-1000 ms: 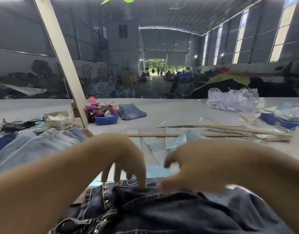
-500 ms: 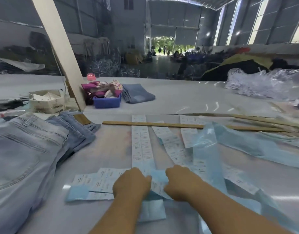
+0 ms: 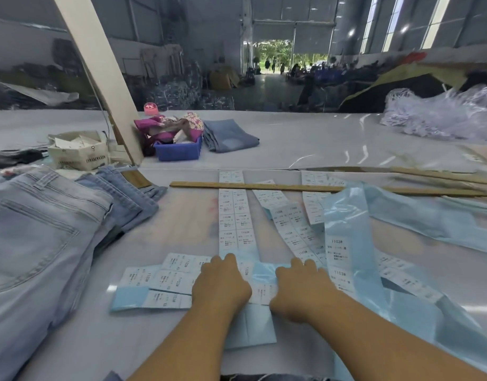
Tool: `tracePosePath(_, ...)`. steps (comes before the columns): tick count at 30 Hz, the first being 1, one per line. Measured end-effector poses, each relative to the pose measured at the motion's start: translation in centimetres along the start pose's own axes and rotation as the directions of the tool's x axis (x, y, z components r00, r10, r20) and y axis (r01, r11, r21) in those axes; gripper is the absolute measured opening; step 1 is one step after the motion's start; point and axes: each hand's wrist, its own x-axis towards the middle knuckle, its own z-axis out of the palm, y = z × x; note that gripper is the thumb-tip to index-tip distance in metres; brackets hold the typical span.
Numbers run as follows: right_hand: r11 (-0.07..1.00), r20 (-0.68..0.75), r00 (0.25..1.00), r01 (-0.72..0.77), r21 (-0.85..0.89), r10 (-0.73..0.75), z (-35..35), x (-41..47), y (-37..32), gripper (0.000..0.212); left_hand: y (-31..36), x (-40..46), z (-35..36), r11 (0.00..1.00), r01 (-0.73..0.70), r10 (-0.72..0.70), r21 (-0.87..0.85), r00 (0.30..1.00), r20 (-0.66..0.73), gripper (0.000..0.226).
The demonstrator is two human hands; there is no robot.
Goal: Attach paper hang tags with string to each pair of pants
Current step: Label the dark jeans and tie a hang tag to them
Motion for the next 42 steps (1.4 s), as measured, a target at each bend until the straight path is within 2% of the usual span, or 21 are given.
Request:
tracePosePath(2,1.0,-0.014,1.0,0.024,0.018,-0.024,-0.1,0.1,-0.3,0.057,0.2,0.3,0.2,0.993,-0.089,0.089,0.082,0.996,-0.001,0.043)
tracePosePath(4,0.997,-0.018,0.999,0.051,0.061,-0.05,-0.1,0.3,-0.6,0.07,0.7,0.3,0.4,0.972,-0.175,0.17,0.16,0.985,0.042,0.037)
tracePosePath(5,0.994,-0.023,0.998,0.065,0.09,-0.063,-0.1,0.3,-0.6,0.069,0.8,0.3,0.4,0.965,-0.181,0.177,0.189,0.983,0.037,0.032)
tracePosePath(8,0.958,-0.044,0.995,0.093,0.271,-0.084,-0.2,0.4,-0.6,0.037,0.5,0.6,0.5,0.964,-0.129,0.145,0.235,0.988,-0.053,0.03)
tracePosePath(9,0.943,-0.043,0.995,0.097,0.319,-0.087,-0.3,0.3,-0.6,0.031,0.4,0.6,0.6,0.963,-0.133,0.152,0.236,0.986,-0.064,0.032)
tracePosePath(11,0.931,-0.053,0.993,0.115,0.346,-0.103,-0.5,0.3,-0.6,0.033,0.1,0.7,0.9,0.953,-0.189,0.199,0.235,0.98,-0.02,0.036)
tracePosePath(14,0.903,-0.078,0.992,0.122,0.413,-0.098,-0.6,0.4,-0.6,0.036,0.3,0.6,0.8,0.955,-0.215,0.208,0.204,0.977,0.053,0.037)
tracePosePath(18,0.845,-0.066,0.996,0.088,0.528,-0.063,-0.7,0.6,-0.8,0.047,0.7,0.2,0.0,0.964,-0.207,0.213,0.169,0.977,-0.017,0.025)
tracePosePath(22,0.808,0.013,0.997,0.053,0.587,-0.075,-0.5,1.1,-0.6,0.05,0.4,0.3,0.0,0.982,-0.188,0.188,0.034,0.982,0.001,0.014)
tracePosePath(25,0.736,0.004,0.998,0.04,0.676,-0.057,-0.5,1.3,-0.5,0.054,-0.1,0.3,0.3,0.986,-0.14,0.145,-0.087,0.988,0.051,0.005)
tracePosePath(28,0.651,0.033,0.998,0.005,0.759,-0.047,-0.5,1.5,-0.6,0.052,-0.4,0.5,0.4,0.988,-0.092,0.105,-0.128,0.989,0.101,0.017)
tracePosePath(30,0.609,0.072,0.997,-0.033,0.793,-0.04,-0.4,1.6,-0.8,0.05,-0.5,0.7,0.5,0.99,-0.087,0.096,-0.112,0.992,0.084,0.027)
tracePosePath(32,0.607,0.108,0.993,-0.063,0.792,-0.038,-0.3,1.6,-0.8,0.052,-0.6,1.0,0.7,0.993,-0.115,0.116,-0.03,0.992,0.052,0.049)
tracePosePath(34,0.609,0.117,0.993,-0.076,0.789,-0.029,-0.3,1.6,-0.8,0.054,-0.7,1.2,0.9,0.992,-0.128,0.127,0.01,0.991,0.035,0.059)
tracePosePath(37,0.573,0.093,0.996,-0.082,0.816,0.01,-0.4,1.7,-0.7,0.045,-1.0,1.3,0.9,0.991,-0.104,0.106,-0.085,0.994,0.023,0.053)
tracePosePath(40,0.509,0.064,0.997,-0.075,0.857,0.038,-0.8,1.6,-0.7,0.02,-0.9,1.2,0.4,0.972,-0.067,0.063,-0.224,0.998,-0.025,0.024)
tracePosePath(41,0.529,0.061,0.997,-0.074,0.845,0.043,-1.0,1.5,-0.6,0.012,-0.9,1.2,0.2,0.97,-0.056,0.048,-0.237,0.998,-0.04,0.021)
tracePosePath(42,0.567,0.061,0.997,-0.071,0.821,0.037,-1.0,1.4,-0.4,0.013,-1.0,1.1,0.1,0.972,-0.043,0.034,-0.231,0.999,-0.043,0.021)
